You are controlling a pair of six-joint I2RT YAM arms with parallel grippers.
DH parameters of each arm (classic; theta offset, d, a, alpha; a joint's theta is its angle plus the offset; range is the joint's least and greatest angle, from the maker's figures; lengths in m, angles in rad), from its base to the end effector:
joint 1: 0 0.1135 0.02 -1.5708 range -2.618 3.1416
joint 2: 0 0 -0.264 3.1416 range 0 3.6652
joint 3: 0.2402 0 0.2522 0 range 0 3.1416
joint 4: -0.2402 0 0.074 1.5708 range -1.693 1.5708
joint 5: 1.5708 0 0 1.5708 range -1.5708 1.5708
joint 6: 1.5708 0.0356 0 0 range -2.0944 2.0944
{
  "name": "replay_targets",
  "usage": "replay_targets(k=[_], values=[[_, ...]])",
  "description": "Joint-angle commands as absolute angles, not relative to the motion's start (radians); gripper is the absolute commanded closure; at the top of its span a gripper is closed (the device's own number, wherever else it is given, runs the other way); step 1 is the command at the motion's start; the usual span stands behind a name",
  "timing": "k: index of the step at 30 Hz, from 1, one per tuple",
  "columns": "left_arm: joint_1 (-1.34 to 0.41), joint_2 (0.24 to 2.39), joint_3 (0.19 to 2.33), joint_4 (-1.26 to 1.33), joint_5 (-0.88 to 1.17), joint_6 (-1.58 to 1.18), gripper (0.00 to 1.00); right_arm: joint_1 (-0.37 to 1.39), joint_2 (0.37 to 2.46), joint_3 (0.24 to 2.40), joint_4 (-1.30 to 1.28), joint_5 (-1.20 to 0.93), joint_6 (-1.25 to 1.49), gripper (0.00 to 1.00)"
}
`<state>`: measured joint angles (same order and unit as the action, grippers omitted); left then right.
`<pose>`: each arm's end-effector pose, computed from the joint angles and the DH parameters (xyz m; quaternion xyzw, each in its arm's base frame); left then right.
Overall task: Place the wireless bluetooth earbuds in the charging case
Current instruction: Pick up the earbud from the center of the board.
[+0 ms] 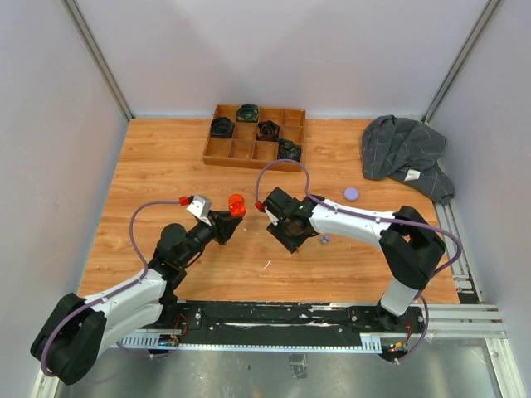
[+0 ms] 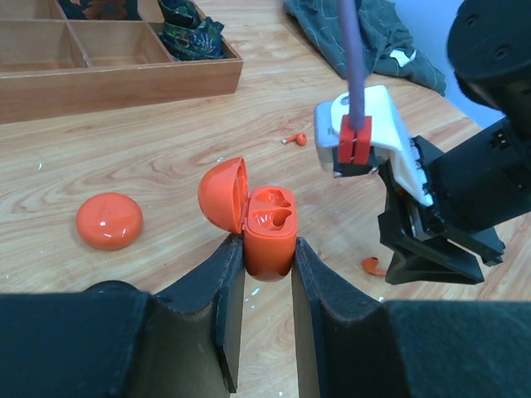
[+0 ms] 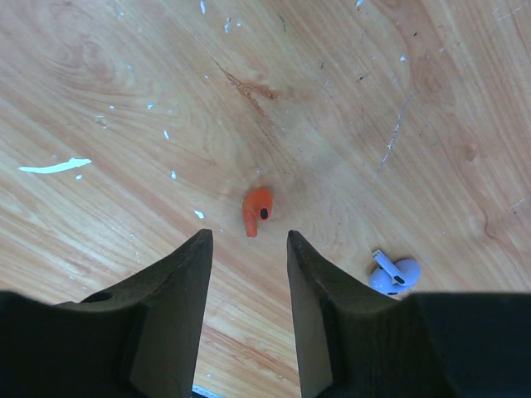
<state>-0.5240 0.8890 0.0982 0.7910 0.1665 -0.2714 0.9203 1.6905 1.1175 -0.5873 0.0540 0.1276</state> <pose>0.1509 -0.0940 0.1866 0.1471 0.6916 -0.3271 0.6270 0.2036 0.2643 0.1928 -0.3727 0.9049 0.0790 0.1896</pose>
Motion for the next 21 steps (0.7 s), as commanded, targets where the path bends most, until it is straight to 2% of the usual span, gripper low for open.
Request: replay_targets(k=[1, 5, 15, 21], values=[[-0.518, 0.866, 0.084, 0.834, 0.168, -0.265, 1.00, 0.915, 1.748, 1.171, -0.663, 0.100, 0.086, 0.59], [-0.519, 0.867, 0.084, 0.835, 0.171, -0.264, 1.00, 0.911, 1.796, 1.203, -0.674, 0.072, 0.069, 0.67], [-0.518, 0.867, 0.086, 0.833, 0.182, -0.257, 1.00, 0.904, 1.863, 1.222, -0.683, 0.063, 0.055, 0.74], [-0.519, 0.866, 0.080, 0.853, 0.200, -0.247, 1.00, 0.904, 1.862, 1.221, -0.681, 0.060, 0.049, 0.85]])
